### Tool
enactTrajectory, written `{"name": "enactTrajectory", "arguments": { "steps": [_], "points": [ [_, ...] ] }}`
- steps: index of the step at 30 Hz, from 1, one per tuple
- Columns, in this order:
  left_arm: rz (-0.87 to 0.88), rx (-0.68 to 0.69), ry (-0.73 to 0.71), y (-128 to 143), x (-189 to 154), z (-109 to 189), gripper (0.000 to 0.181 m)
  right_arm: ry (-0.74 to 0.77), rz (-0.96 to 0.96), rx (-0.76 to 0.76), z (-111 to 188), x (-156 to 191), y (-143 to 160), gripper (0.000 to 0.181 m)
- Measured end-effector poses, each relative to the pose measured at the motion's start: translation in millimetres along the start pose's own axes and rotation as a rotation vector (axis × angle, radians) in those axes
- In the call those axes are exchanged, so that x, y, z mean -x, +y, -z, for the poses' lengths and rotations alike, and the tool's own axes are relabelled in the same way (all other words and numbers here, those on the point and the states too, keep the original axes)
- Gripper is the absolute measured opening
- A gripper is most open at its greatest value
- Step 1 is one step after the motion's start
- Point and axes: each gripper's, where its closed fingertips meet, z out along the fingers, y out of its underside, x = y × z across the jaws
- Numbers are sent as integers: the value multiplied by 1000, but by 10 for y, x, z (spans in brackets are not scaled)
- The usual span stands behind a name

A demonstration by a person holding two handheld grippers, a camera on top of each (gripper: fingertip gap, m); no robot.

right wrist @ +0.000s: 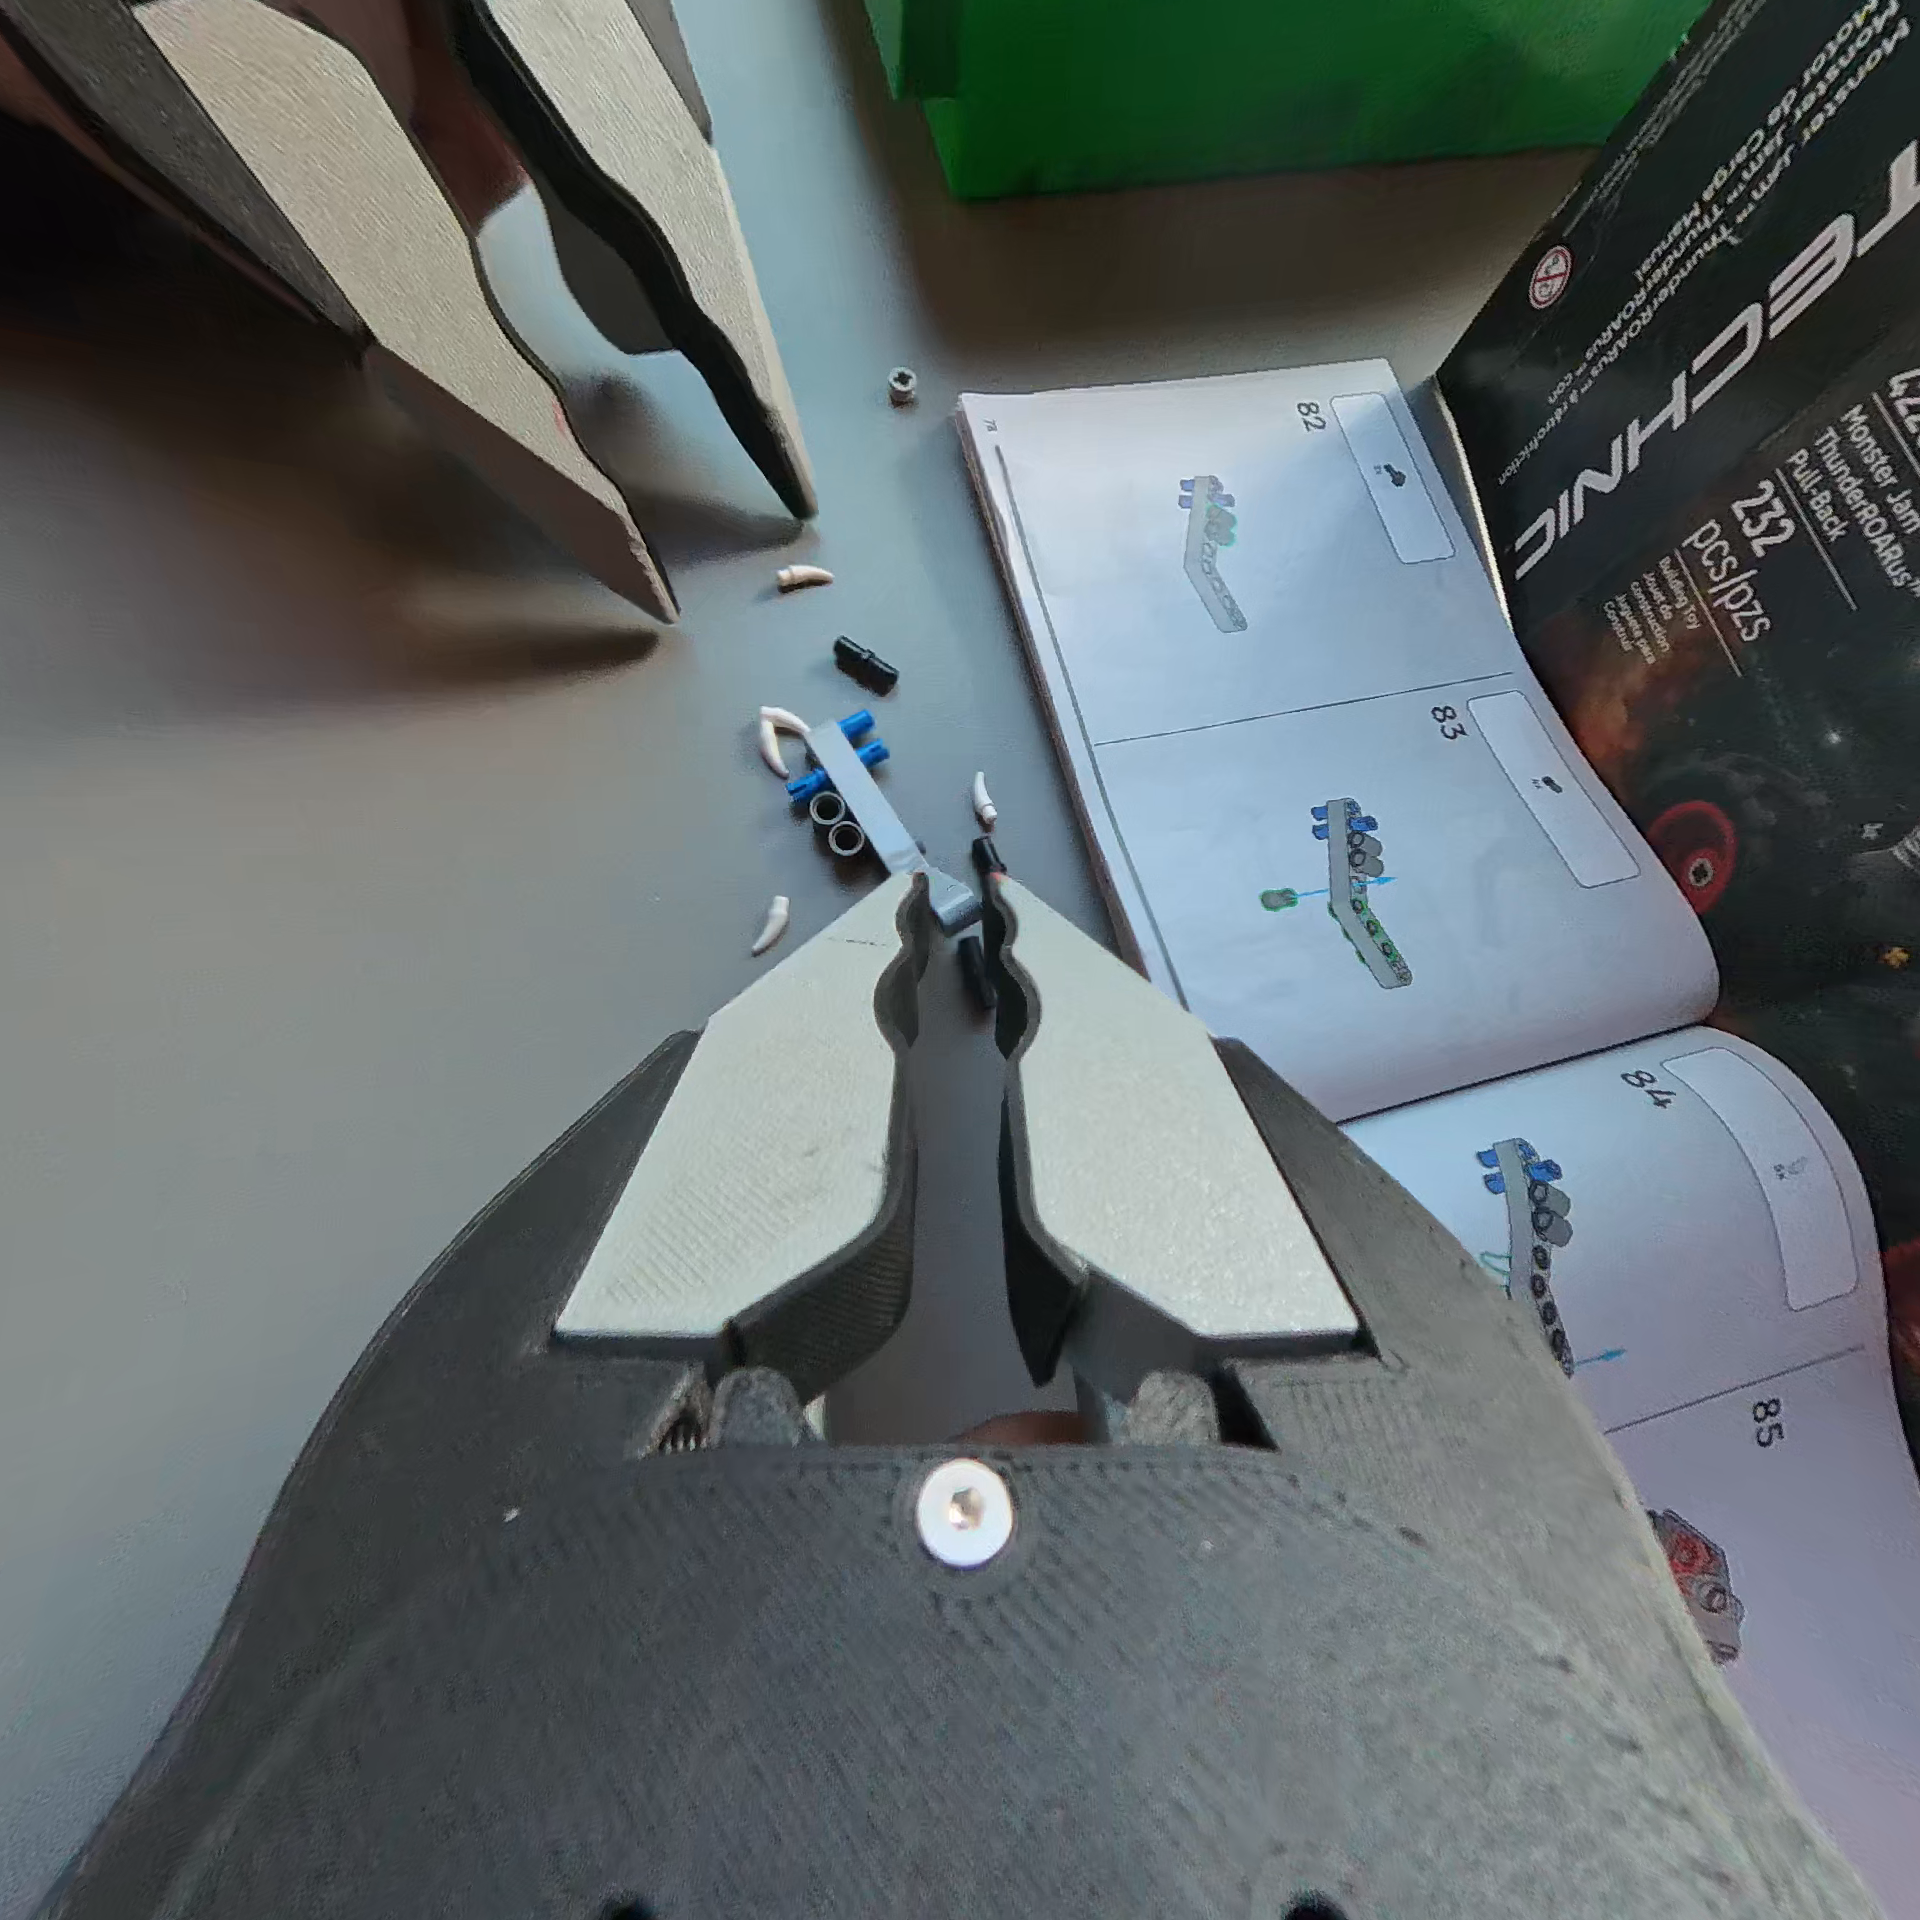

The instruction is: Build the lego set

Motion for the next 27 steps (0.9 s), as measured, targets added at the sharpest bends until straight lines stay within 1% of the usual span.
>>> {"name": "enactTrajectory", "arguments": {
  "steps": [1, 4, 6, 7, 8, 9, 10, 11, 13, 14, 15, 19, 20, 22, 24, 27],
  "points": [
    [-7, -4, 20, -4, -29, 4, 37, -3, 2, -12, 23, 18, -15, 7],
    [-11, -68, 40, -74, -56, 74, 36, 2, 25, -62, 87, 27, -75, 6],
    [59, -121, -18, -117, 61, 140, 33, -5, 38, -66, 99, 12, -76, 6],
    [96, -140, 35, -122, 3, 170, 32, -11, 44, -65, 105, 17, -65, 6],
    [129, -174, 131, -147, -112, 221, 23, -10, 49, -75, 115, 18, -59, 6],
    [169, -219, 187, -185, -156, 284, 11, -8, 50, -86, 123, 17, -57, 6],
    [205, -256, 199, -213, -138, 331, 8, -7, 53, -90, 133, 15, -59, 5],
    [230, -276, 215, -226, -136, 358, 9, 3, 62, -100, 151, 4, -74, 0],
    [247, -254, 237, -200, -183, 339, 11, 16, 75, -138, 203, -4, -127, 0],
    [242, -241, 234, -187, -209, 323, 13, -4, 69, -145, 218, 23, -136, 0],
    [238, -233, 226, -180, -235, 311, 14, -19, 61, -137, 225, 42, -123, 0],
    [241, -208, 200, -154, -301, 272, 19, 34, 84, -110, 275, -44, -76, 1],
    [246, -199, 179, -145, -277, 258, 19, 39, 74, -95, 274, -73, -51, 6],
    [264, -180, 138, -120, -226, 227, 21, 54, 31, -90, 249, -167, -14, 11],
    [268, -161, 101, -99, -196, 200, 21, 22, -57, -67, 195, -215, 38, 15],
    [258, -128, 82, -69, -207, 157, 22, -13, -139, -74, 157, -212, -2, 22]
  ]
}}
